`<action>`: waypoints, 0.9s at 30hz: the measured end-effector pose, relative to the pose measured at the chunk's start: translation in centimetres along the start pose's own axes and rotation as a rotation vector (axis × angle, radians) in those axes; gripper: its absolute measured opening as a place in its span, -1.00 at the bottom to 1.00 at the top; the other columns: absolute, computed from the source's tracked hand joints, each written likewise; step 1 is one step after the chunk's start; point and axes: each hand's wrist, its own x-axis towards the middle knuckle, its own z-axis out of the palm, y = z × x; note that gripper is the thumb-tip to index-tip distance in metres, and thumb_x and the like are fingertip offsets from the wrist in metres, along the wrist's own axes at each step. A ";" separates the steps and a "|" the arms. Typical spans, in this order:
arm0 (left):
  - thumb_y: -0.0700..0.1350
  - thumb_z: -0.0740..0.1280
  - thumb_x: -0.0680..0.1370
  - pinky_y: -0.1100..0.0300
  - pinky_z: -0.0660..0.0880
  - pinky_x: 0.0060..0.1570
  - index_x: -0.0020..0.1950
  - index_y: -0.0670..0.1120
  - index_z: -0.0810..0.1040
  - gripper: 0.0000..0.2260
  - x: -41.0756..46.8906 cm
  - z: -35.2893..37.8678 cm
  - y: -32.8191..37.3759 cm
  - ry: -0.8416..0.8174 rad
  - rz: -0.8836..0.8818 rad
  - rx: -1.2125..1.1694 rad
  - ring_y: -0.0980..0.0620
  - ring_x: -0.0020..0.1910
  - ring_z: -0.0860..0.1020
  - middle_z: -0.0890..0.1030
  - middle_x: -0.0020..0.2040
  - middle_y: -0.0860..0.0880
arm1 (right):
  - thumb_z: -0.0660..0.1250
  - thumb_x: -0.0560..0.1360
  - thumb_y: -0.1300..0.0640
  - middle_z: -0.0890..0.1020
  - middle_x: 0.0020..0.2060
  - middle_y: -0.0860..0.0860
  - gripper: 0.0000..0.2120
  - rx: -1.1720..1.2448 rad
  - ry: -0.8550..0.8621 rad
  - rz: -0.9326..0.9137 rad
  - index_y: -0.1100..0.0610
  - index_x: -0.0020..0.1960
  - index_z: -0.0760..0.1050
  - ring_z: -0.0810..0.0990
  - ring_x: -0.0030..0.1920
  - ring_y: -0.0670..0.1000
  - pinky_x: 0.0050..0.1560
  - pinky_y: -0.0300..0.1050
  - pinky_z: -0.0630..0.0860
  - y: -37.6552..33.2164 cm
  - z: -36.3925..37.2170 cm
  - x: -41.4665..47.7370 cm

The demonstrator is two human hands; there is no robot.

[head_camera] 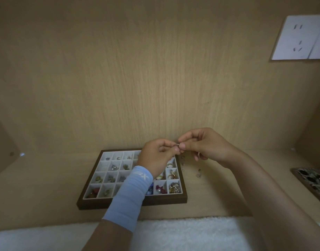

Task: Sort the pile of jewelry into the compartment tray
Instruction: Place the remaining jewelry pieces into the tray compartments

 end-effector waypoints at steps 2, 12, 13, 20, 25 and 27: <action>-0.08 0.43 0.51 0.12 0.54 0.10 -0.11 0.00 0.68 -0.97 -0.1 0.1 -0.4 -0.015 -0.010 0.066 0.19 -0.14 0.65 0.72 -0.20 0.11 | 0.45 0.52 0.19 0.69 -0.26 0.09 -0.88 -0.069 0.007 0.029 0.22 0.02 0.66 0.49 -0.47 -0.06 -0.52 -0.31 0.34 0.3 -0.4 0.0; 0.01 0.44 0.49 0.01 0.55 0.14 -0.14 0.11 0.69 -0.95 -0.3 0.6 -0.7 -0.090 0.027 0.339 0.20 -0.12 0.63 0.69 -0.21 0.16 | 0.64 0.27 0.14 0.72 -0.27 -0.09 -0.83 -0.626 -0.222 0.327 -0.05 -0.24 0.69 0.64 -0.21 -0.14 -0.11 -0.20 0.59 2.2 -1.9 -0.3; 0.00 0.44 0.48 0.01 0.56 0.13 -0.12 0.11 0.69 -0.96 -0.3 0.6 -0.8 -0.094 0.027 0.354 0.20 -0.12 0.63 0.69 -0.21 0.15 | 0.64 0.27 0.15 0.74 -0.24 -0.08 -0.84 -0.627 -0.217 0.324 -0.05 -0.25 0.70 0.66 -0.17 -0.12 -0.03 -0.16 0.61 2.3 -1.7 -0.3; 0.03 0.43 0.49 0.02 0.57 0.07 -0.07 0.14 0.62 -0.96 -0.7 -0.1 -0.6 -0.080 0.002 0.374 0.18 -0.17 0.63 0.69 -0.23 0.13 | 0.60 0.33 0.07 0.69 -0.27 -0.10 -0.89 -0.679 -0.228 0.306 -0.04 -0.26 0.68 0.62 -0.16 -0.12 -0.10 -0.21 0.53 2.2 -1.0 -0.2; 0.03 0.46 0.45 0.07 0.57 0.06 -0.16 0.16 0.68 -0.99 -1.3 0.9 -0.5 -0.130 0.036 0.397 0.23 -0.16 0.60 0.67 -0.23 0.17 | 0.57 0.36 0.12 0.66 -0.40 -0.12 -0.88 -0.567 -0.102 0.207 -0.01 -0.30 0.66 0.57 -0.36 -0.18 -0.30 -0.30 0.46 1.7 -1.0 -0.1; 0.05 0.45 0.44 0.08 0.54 0.08 -0.18 0.16 0.69 -0.97 -1.4 1.9 -0.4 -0.164 0.095 0.504 0.21 -0.11 0.55 0.64 -0.22 0.21 | 0.50 0.39 0.22 0.64 -0.41 -0.06 -0.87 -0.492 -0.031 0.166 0.04 -0.29 0.66 0.52 -0.44 -0.12 -0.38 -0.25 0.46 1.6 -1.4 -0.1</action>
